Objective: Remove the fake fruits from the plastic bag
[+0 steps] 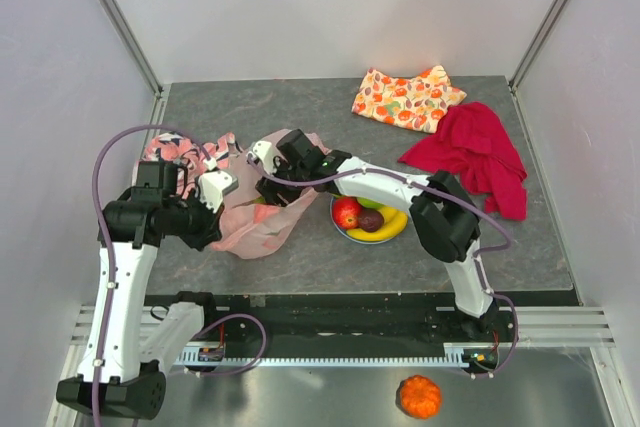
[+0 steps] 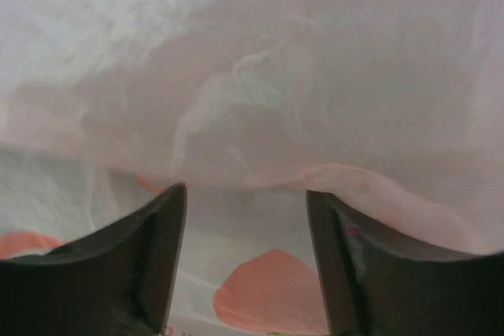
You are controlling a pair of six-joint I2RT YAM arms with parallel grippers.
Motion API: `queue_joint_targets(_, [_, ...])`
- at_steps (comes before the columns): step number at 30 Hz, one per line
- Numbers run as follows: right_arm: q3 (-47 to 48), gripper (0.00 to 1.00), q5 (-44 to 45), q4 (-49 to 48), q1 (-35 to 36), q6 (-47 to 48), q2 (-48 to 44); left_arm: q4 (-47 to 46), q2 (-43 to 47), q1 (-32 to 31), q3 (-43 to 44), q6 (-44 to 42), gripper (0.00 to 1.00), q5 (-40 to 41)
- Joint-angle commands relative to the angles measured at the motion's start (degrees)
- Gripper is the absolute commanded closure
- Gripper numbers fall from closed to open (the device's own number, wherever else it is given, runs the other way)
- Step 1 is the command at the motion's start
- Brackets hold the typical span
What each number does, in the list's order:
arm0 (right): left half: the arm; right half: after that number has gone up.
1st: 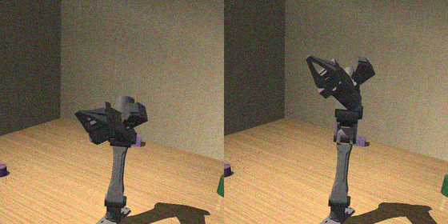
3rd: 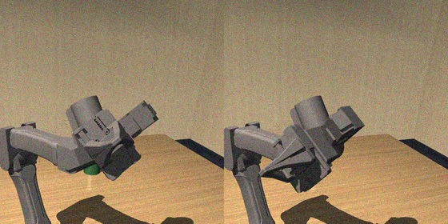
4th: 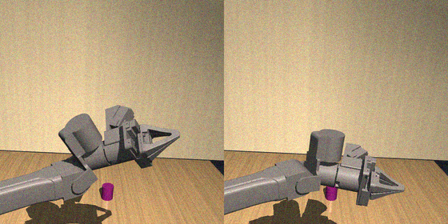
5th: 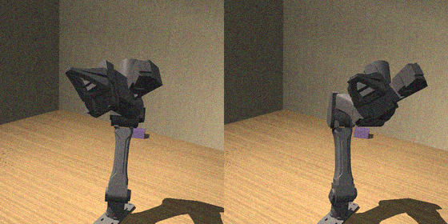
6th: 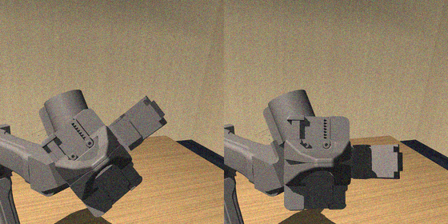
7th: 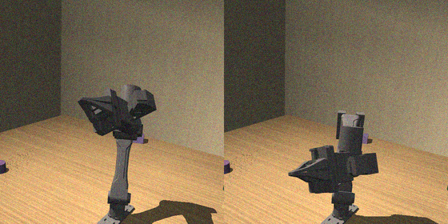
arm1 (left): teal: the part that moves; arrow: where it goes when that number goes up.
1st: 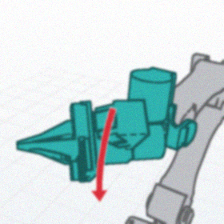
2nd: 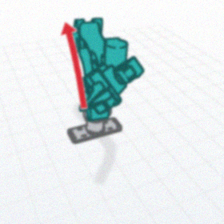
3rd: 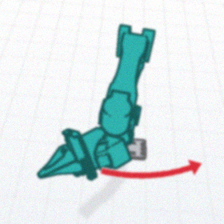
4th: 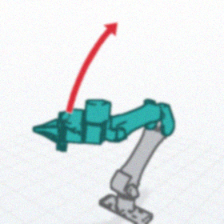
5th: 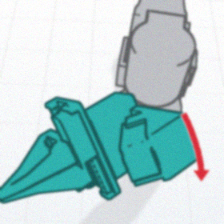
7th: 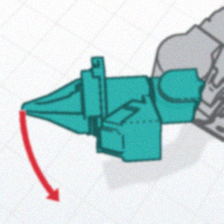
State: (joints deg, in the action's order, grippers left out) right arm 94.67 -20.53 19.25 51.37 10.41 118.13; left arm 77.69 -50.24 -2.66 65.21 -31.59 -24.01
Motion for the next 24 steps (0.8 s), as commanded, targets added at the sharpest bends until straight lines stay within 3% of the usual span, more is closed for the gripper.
queue_joint_targets(1, [4.11,0.17,8.4,-6.41,0.22,-11.97,3.06,10.55,1.89,0.02,-2.18,-5.14,0.98,3.35])
queue_joint_targets(2, [4.55,0.02,9.36,-6.85,0.39,-13.56,3.68,10.55,2.25,0.02,-2.63,-5.49,0.98,3.79])
queue_joint_targets(10, [13.77,0.02,20.17,-8.17,1.27,-25.79,14.39,10.46,0.84,0.02,-3.42,-5.23,0.98,1.69])
queue_joint_targets(18, [20.81,0.03,27.91,-5.98,2.5,-23.34,21.62,10.38,0.58,0.02,-4.13,-4.88,0.98,0.81])
queue_joint_targets(20, [21.78,0.09,29.66,-4.4,3.2,-23.25,22.06,10.38,0.23,0.02,-4.04,-4.97,0.98,0.37])
queue_joint_targets(23, [20.82,0.31,29.15,-4.39,3.73,-22.9,21.27,10.11,-0.04,0.02,-3.86,-5.06,0.98,-0.33])
queue_joint_targets(24, [19.94,0.47,28.71,-4.39,3.99,-23.07,20.83,9.94,-0.12,0.02,-3.78,-5.06,0.98,-0.34])
